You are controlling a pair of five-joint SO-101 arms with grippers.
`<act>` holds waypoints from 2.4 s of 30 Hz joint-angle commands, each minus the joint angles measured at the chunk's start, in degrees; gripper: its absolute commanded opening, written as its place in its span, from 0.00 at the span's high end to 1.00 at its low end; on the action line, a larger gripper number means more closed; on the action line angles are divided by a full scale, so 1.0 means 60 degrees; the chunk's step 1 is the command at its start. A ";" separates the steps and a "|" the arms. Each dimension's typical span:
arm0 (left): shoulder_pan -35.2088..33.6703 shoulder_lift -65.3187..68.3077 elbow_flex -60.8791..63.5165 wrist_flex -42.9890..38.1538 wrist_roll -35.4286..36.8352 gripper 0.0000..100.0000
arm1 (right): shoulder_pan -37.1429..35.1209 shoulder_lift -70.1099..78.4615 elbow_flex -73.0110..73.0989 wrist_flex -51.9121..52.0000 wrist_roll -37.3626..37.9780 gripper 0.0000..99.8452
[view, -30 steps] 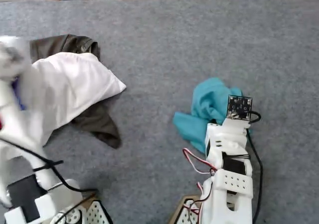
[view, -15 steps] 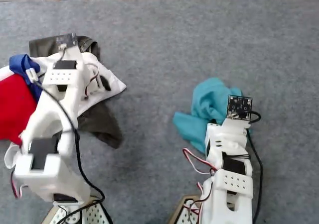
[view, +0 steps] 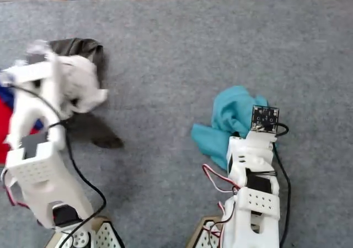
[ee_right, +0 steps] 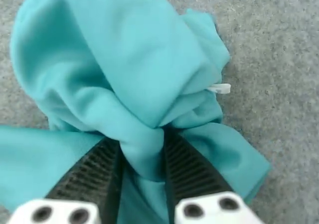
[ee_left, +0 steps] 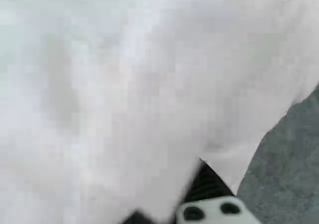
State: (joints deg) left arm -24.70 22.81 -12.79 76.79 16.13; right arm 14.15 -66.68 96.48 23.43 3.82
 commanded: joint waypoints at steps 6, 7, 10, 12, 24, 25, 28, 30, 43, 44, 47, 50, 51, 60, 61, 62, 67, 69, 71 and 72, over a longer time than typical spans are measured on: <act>-0.2777 -0.1392 -0.5531 0.1011 0.0000 0.97 | 0.0147 -0.0066 0.0007 0.0044 -0.0073 0.98; -0.2879 -0.1392 -0.5868 0.1011 0.0000 0.97 | 0.0147 -0.0066 0.0007 0.0044 -0.0073 0.98; -0.2967 -0.1377 -0.5897 0.1011 -0.0059 0.97 | 0.0147 -0.0066 0.0007 0.0044 -0.0073 0.98; -0.2967 -0.1377 -0.5326 0.1011 -0.0073 0.97 | 0.0147 -0.0066 0.0007 0.0044 -0.0073 0.98; -0.4139 -0.1480 -0.2908 0.1597 -0.0908 0.63 | 0.0073 -0.0066 -0.2088 0.2608 -0.0073 0.98; -0.4315 -0.1480 -0.3319 0.1978 -0.0923 0.61 | -0.0059 -0.0066 -0.2835 0.3194 -0.0073 0.98; -0.4813 -0.1480 -0.4945 0.3165 -0.0879 0.58 | -0.1070 -0.0007 -0.4974 0.4821 -0.0073 0.99; -0.5077 -0.1480 -0.6293 0.3985 -0.0879 0.58 | -0.2183 0.0007 -0.6220 0.5744 -0.0073 0.99; -0.5766 -0.3546 -0.5985 0.4029 -0.0923 0.58 | -0.6125 0.3685 -1.2989 0.6799 -0.2330 0.99; -0.5487 -0.3824 -0.5414 0.4029 -0.0923 0.58 | -0.6037 0.4183 -1.3077 0.6799 -0.2330 0.99; -0.4344 -0.5026 -0.3495 0.4029 -0.0923 0.58 | -0.5582 0.5722 -1.2755 0.6711 -0.2330 0.98; -0.2850 -0.6491 -0.1399 0.4015 -0.0938 0.58 | -0.4615 0.7319 -1.2110 0.6227 -0.1861 0.98; -0.2205 -0.6960 -0.0769 0.4015 -0.0952 0.58 | -0.4205 0.7846 -1.1905 0.5993 -0.1480 0.98; 0.2733 -0.8132 0.3011 0.3868 -0.2681 0.58 | -0.1304 1.0952 -1.1392 0.5700 0.3795 0.99; 0.2894 -0.7985 0.3231 0.3736 -0.2696 0.58 | -0.1128 1.1070 -1.1392 0.5846 0.4161 0.99; 0.2982 -0.7824 0.3377 0.3619 -0.2681 0.58 | -0.0982 1.1114 -1.1363 0.6037 0.4498 0.99; 0.3875 -0.6769 0.3538 0.3004 -0.2520 0.58 | -0.0176 1.1114 -1.1114 0.6711 0.5524 0.92; 0.4696 -0.6300 0.3495 0.2623 -0.2051 0.58 | 0.0132 1.1114 -1.1026 0.6725 0.5407 0.81; 0.5692 -0.5846 0.3553 0.2154 -0.1744 0.58 | 0.0308 1.1114 -1.1011 0.6740 0.5509 0.70; 0.6190 -0.5641 0.3582 0.1949 -0.1700 0.58 | 0.0337 1.1114 -1.1026 0.6725 0.5582 0.64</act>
State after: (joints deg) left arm 4.75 -13.14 8.75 91.82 4.09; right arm 14.24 0.13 30.29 63.43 36.26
